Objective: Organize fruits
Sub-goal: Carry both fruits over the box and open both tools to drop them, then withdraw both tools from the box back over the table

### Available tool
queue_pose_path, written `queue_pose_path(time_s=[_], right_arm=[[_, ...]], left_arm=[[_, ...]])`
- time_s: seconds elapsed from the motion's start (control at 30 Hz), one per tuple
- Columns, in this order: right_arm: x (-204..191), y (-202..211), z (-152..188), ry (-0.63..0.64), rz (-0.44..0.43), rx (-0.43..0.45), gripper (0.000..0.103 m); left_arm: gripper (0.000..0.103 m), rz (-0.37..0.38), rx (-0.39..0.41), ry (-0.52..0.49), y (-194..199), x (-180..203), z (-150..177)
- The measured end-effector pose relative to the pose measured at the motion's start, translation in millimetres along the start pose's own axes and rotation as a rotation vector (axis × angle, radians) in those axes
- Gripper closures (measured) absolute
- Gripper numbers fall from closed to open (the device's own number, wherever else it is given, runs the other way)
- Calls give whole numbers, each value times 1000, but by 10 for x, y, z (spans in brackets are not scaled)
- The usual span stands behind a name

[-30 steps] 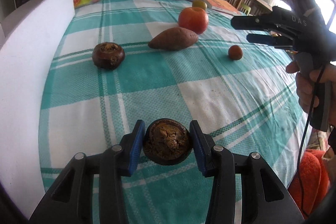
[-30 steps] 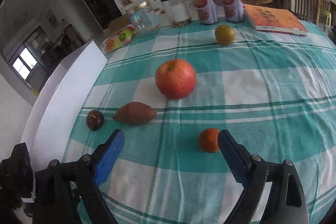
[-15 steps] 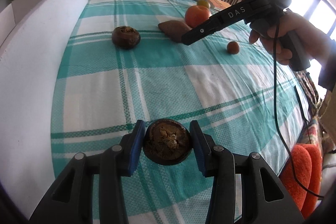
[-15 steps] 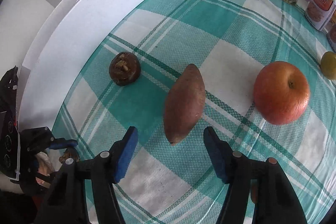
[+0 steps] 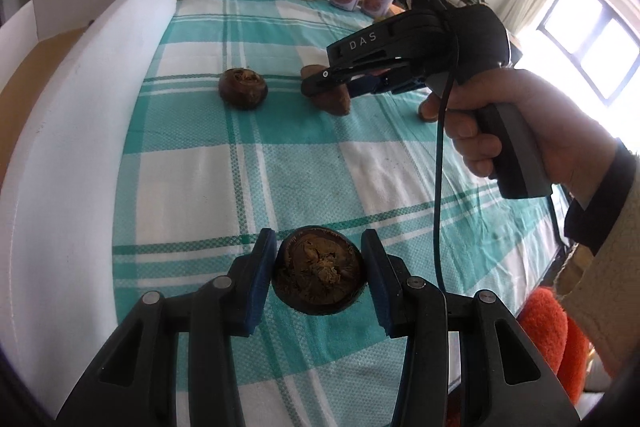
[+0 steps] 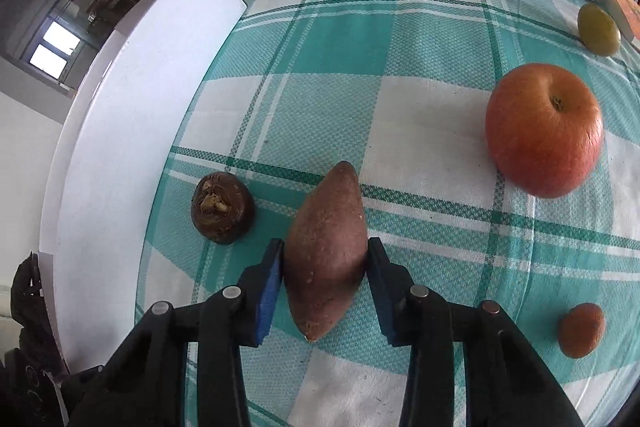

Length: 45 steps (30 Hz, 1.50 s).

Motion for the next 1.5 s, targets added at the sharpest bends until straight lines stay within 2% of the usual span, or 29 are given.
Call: queue_pose_path(time_s=[0.1, 0.13, 0.23, 0.3, 0.4, 0.47, 0.57, 0.73, 0.8, 0.83, 0.87, 0.9, 1.0, 1.1, 1.2, 1.27, 1.33, 1.4, 1.5], right_arm=[[28, 241, 209, -126, -147, 61, 62], [-42, 342, 280, -149, -204, 83, 62], [-431, 652, 438, -187, -397, 135, 62], [-898, 783, 477, -159, -500, 158, 62], [-1707, 890, 468, -50, -587, 172, 62], [-2206, 856, 496, 28, -605, 158, 62], [-2803, 618, 563, 148, -558, 128, 62], [-3254, 170, 708, 265, -422, 105, 59], [-3300, 153, 720, 283, -400, 126, 58], [-3295, 210, 729, 287, -411, 145, 56], [-3244, 290, 726, 288, -409, 175, 47], [-3159, 381, 728, 288, -389, 209, 35], [-2665, 756, 739, 278, -298, 353, 12], [-1890, 1055, 850, 228, -138, 473, 2], [-913, 1174, 1086, 115, 88, 520, 0], [-247, 1163, 1253, 15, 269, 525, 0], [353, 1220, 1448, -75, 403, 528, 0], [840, 1361, 1693, -178, 502, 547, 0], [1367, 1411, 1842, -314, 570, 579, 0]], left_arm=[[58, 102, 72, 31, 496, 105, -168], [58, 108, 106, 28, 674, 84, -243], [58, 23, 195, 37, 1105, -209, -446], [58, -56, 227, 76, 1279, -546, -527], [58, -194, 250, 185, 1452, -1187, -521], [58, -306, 258, 256, 1549, -1612, -430], [58, -445, 250, 331, 1644, -2064, -210], [56, -570, 210, 372, 1642, -2339, 32], [46, -612, 209, 371, 1631, -2345, 63], [34, -623, 217, 371, 1639, -2327, 64], [26, -626, 234, 371, 1646, -2281, 29], [24, -621, 256, 367, 1653, -2219, -18], [19, -564, 317, 319, 1626, -1912, -198], [18, -457, 345, 233, 1489, -1414, -368], [15, -330, 311, 119, 1169, -760, -448], [14, -253, 257, 42, 844, -338, -445], [14, -187, 180, -5, 435, 7, -361], [14, -133, 117, -40, -19, 273, -315], [14, -146, 60, -105, -618, 511, -227]])
Point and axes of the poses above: each gripper's, at about its wrist camera, not at the fingertips, and y roughly against the way its jaws point, x to its right, z to its underside, the point moved 9 cm from there along -y, roughly the way its jaws point, and after that the axes turned 2 degrees about z, right-handed, at the moved point
